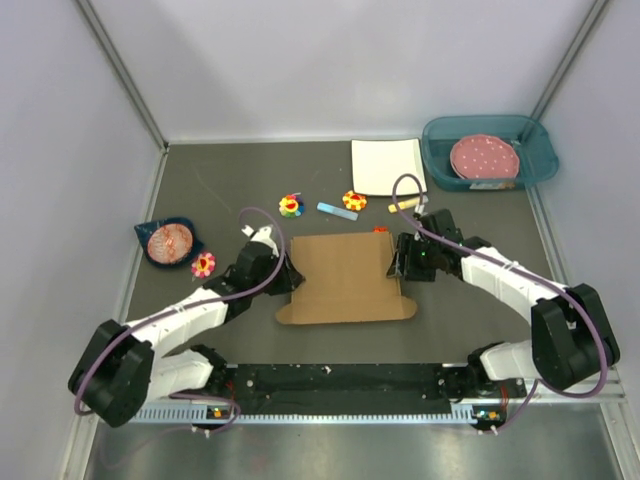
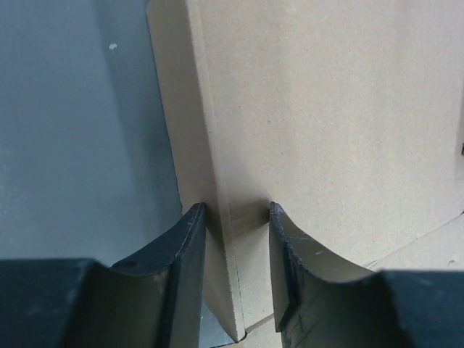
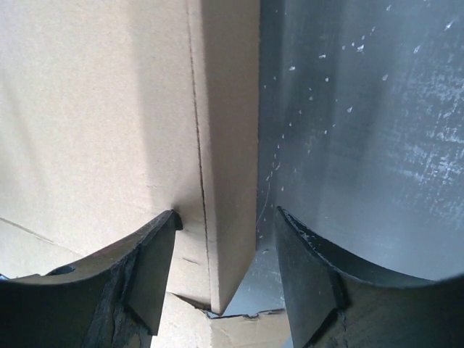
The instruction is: Fold the paper box
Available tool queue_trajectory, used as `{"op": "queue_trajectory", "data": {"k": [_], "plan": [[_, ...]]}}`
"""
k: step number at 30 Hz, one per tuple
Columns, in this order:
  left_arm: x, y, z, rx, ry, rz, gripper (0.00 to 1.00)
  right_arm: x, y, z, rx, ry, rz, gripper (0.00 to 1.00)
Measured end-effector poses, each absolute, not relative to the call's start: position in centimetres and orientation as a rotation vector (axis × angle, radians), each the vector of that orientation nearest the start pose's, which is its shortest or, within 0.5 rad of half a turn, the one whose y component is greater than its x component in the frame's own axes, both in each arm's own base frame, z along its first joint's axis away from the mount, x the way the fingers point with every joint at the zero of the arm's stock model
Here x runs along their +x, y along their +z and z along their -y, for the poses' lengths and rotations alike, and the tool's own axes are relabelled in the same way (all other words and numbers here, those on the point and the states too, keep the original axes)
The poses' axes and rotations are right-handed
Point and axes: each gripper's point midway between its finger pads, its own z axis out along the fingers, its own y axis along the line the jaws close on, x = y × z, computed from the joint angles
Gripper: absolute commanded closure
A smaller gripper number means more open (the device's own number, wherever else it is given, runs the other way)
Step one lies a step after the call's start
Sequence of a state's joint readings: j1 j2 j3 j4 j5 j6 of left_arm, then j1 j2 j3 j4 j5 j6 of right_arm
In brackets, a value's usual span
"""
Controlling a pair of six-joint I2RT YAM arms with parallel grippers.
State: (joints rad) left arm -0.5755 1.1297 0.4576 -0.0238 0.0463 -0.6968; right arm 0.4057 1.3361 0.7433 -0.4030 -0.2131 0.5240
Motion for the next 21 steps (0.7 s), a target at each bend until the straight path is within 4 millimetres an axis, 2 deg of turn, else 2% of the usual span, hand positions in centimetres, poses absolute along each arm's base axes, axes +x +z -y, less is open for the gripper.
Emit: {"op": "queue_trajectory", "data": {"k": [3,4,8,11,17,20,21], "plan": [[24.6,6.2,19.9,-0.123,-0.709,-2.346,0.65,24.9,6.0,-17.0,0.075,0.623,-2.641,0.39],[24.8,6.3,20.0,-0.124,-0.712,-2.337,0.57,24.8,6.1,-16.9,0.077,0.627,-2.632,0.38],[25.0,6.8,19.9,-0.127,-0.715,-2.309,0.41,24.6,6.2,-16.4,0.096,0.615,-2.608,0.29],[24.6,7.0,19.2,-0.132,-0.685,-2.299,0.35,24.4,6.7,-15.8,0.113,0.583,-2.59,0.26],[24.9,8.6,17.9,-0.155,-0.633,-2.234,0.34,25.7,8.5,-15.0,0.145,0.533,-2.523,0.29],[25.3,7.9,18.0,-0.157,-0.619,-2.255,0.4,26.8,9.2,-15.7,0.143,0.57,-2.478,0.36],[25.4,7.4,18.2,-0.157,-0.617,-2.269,0.47,27.2,9.3,-16.0,0.139,0.589,-2.466,0.41]]}}
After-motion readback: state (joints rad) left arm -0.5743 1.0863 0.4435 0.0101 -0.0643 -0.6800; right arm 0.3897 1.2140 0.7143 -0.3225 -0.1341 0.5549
